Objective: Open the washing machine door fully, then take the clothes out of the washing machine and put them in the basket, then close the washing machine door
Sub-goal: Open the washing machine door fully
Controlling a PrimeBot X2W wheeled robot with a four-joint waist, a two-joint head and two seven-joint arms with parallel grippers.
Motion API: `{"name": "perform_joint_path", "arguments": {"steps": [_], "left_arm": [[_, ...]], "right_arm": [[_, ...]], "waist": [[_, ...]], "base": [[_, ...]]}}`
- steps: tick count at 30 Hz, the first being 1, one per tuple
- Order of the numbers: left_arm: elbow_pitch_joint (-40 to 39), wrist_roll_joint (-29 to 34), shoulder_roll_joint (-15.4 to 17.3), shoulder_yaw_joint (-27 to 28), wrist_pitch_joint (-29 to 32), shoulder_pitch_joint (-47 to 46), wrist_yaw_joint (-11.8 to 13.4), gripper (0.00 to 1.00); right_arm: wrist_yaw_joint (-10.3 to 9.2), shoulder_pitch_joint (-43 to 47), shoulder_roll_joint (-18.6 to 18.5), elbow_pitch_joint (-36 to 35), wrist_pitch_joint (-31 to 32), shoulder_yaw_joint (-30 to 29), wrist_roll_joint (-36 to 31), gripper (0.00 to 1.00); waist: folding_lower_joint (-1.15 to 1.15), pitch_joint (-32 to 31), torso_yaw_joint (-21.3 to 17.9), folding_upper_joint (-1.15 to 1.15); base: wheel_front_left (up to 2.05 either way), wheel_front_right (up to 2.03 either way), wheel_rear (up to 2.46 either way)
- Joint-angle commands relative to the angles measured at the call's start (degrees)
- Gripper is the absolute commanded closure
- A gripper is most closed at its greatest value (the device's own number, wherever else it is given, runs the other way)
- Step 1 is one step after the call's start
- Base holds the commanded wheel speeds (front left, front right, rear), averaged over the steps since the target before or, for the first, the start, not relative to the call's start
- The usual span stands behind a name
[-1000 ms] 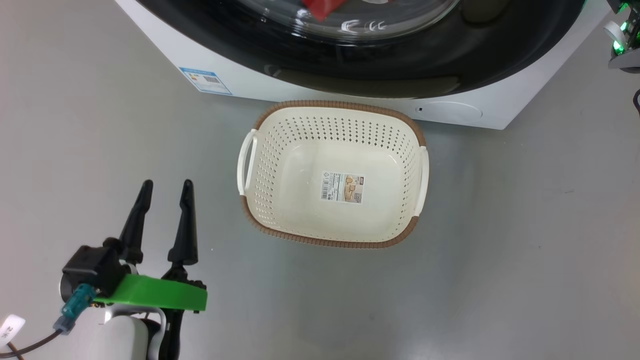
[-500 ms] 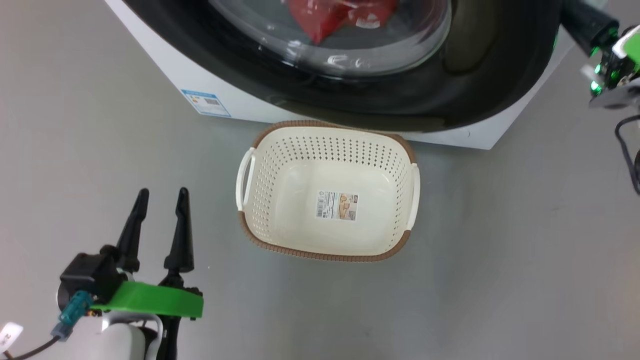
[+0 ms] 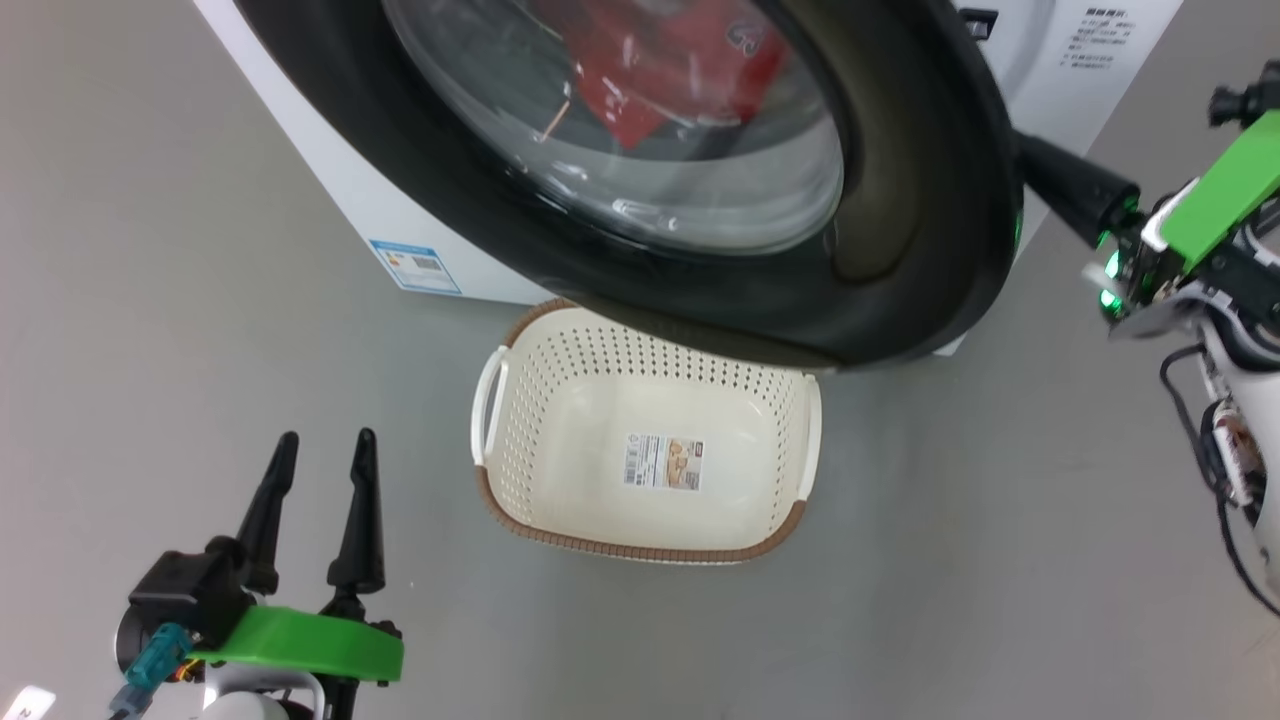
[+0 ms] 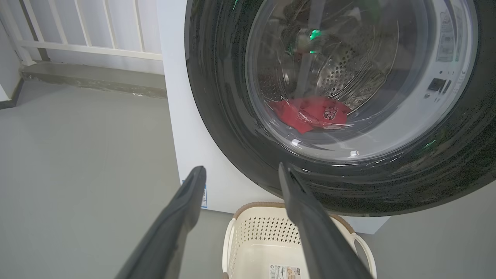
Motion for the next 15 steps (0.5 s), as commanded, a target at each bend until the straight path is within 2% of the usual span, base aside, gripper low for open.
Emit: {"name": "perform_joint_path", "arguments": {"steps": [1, 15], "left_arm": [[-1.05, 0.31, 1.54, 1.98, -0.70, 0.23, -0.17, 0.00], [-0.65, 0.28, 2.17, 1.61, -0.70, 3.22, -0.17, 0.00]], "right_arm": [[0.10, 1.58, 1.35, -2.42, 0.82, 0.45, 0.92, 1.00], [0.10, 9.10, 2.81, -4.35, 4.85, -0.24, 2.26, 1.00]], "waist": [[0.00, -1.26, 0.20, 0.00], [0.00, -7.20, 2.56, 0.00]], "base": [[0.00, 0.00, 0.00], [0.00, 0.00, 0.00]]}}
